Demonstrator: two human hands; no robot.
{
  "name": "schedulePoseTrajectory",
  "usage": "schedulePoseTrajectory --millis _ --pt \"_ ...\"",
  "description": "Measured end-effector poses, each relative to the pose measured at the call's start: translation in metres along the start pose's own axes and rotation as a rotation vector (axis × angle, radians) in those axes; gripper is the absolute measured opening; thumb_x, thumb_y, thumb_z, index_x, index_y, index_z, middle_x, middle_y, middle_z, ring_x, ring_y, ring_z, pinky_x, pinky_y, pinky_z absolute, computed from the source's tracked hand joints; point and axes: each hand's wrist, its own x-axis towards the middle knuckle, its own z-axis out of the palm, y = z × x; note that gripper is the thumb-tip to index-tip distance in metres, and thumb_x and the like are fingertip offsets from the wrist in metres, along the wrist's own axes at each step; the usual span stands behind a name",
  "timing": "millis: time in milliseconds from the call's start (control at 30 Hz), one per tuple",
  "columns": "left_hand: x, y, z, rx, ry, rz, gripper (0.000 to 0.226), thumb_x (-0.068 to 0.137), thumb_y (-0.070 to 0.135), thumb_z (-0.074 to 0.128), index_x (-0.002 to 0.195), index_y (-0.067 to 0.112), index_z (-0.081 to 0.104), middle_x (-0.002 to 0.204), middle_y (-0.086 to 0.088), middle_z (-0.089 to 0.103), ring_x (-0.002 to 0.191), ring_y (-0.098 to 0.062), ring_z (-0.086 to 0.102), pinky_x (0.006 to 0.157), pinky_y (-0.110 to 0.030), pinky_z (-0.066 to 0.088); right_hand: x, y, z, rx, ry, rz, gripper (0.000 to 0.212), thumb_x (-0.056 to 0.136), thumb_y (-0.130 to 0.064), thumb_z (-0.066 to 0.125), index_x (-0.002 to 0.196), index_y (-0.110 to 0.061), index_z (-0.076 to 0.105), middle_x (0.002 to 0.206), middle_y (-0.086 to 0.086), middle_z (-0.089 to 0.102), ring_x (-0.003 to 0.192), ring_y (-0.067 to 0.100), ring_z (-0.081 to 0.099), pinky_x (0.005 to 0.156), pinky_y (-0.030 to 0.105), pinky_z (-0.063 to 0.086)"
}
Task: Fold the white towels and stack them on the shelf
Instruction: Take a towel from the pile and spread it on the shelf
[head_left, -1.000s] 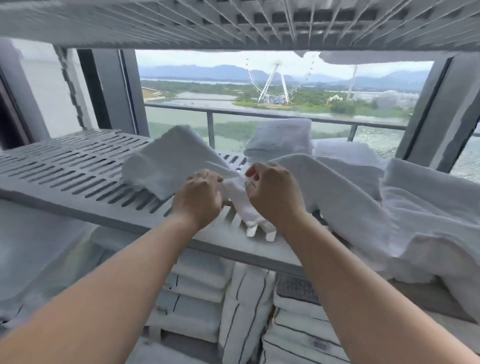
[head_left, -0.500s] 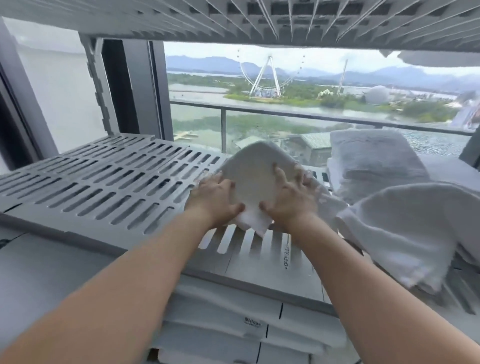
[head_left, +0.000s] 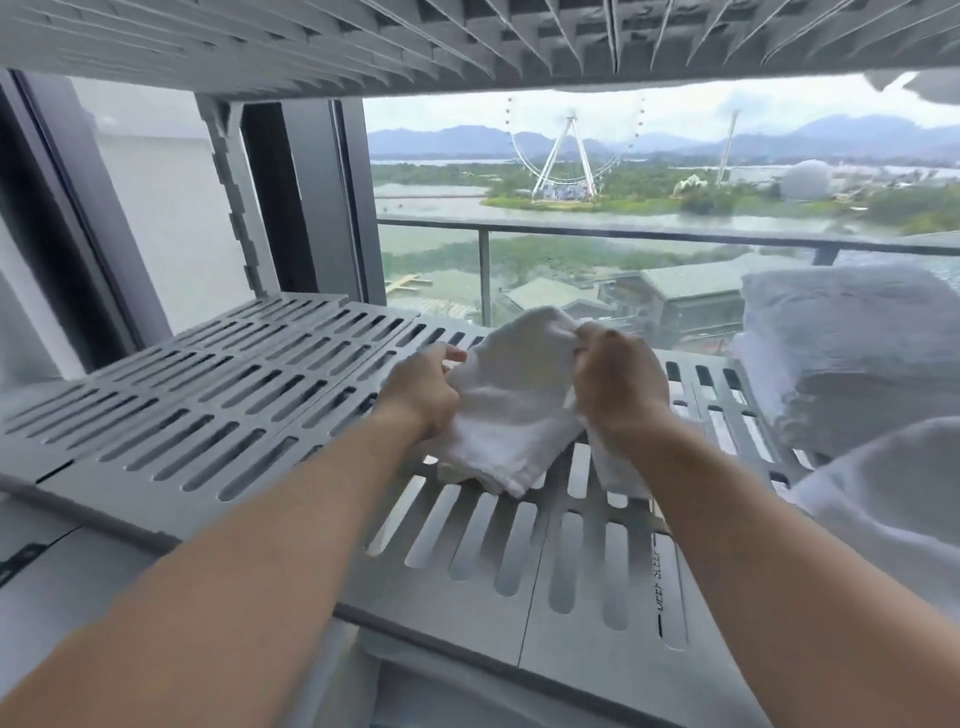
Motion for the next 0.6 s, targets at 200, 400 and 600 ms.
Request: schedulePoseTrajectory --millis 200,400,600 --pt "0.034 -0.016 -0.043 0.203 0.154 0.057 0.040 0.080 0.006 0.046 0.097 0.036 0.068 0.105 0.001 0.068 0.098 -0.026 0.060 0.083 -0.035 0.049 0.008 -0.014 -0.007 0.207 -0.029 -0.054 0.022 0.093 -0.025 0.056 0.097 -0.016 0.075 0.092 0.011 0.075 0.090 0.030 0.066 0.074 0.032 0.049" --pt "0.058 -0.034 -0.091 0.100 0.191 0.103 0.032 0.063 0.011 0.041 0.071 0.024 0.069 0.084 0.004 0.071 0.088 -0.027 0.061 0.080 -0.034 0.052 -0.001 -0.035 -0.017 0.042 0.132 -0.145 0.024 0.097 -0.042 0.055 0.100 -0.025 0.071 0.088 0.004 0.075 0.082 0.027 0.067 0.063 0.030 0.042" --pt "0.074 -0.046 -0.130 0.139 0.063 0.323 0.024 0.083 -0.008 0.044 0.071 0.006 0.060 0.084 -0.015 0.067 0.090 -0.038 0.060 0.069 -0.039 0.040 -0.030 -0.085 -0.025 0.009 0.418 -0.088 0.024 0.102 -0.041 0.042 0.102 -0.021 0.056 0.080 0.012 0.069 0.075 0.039 0.063 0.060 0.035 0.037"
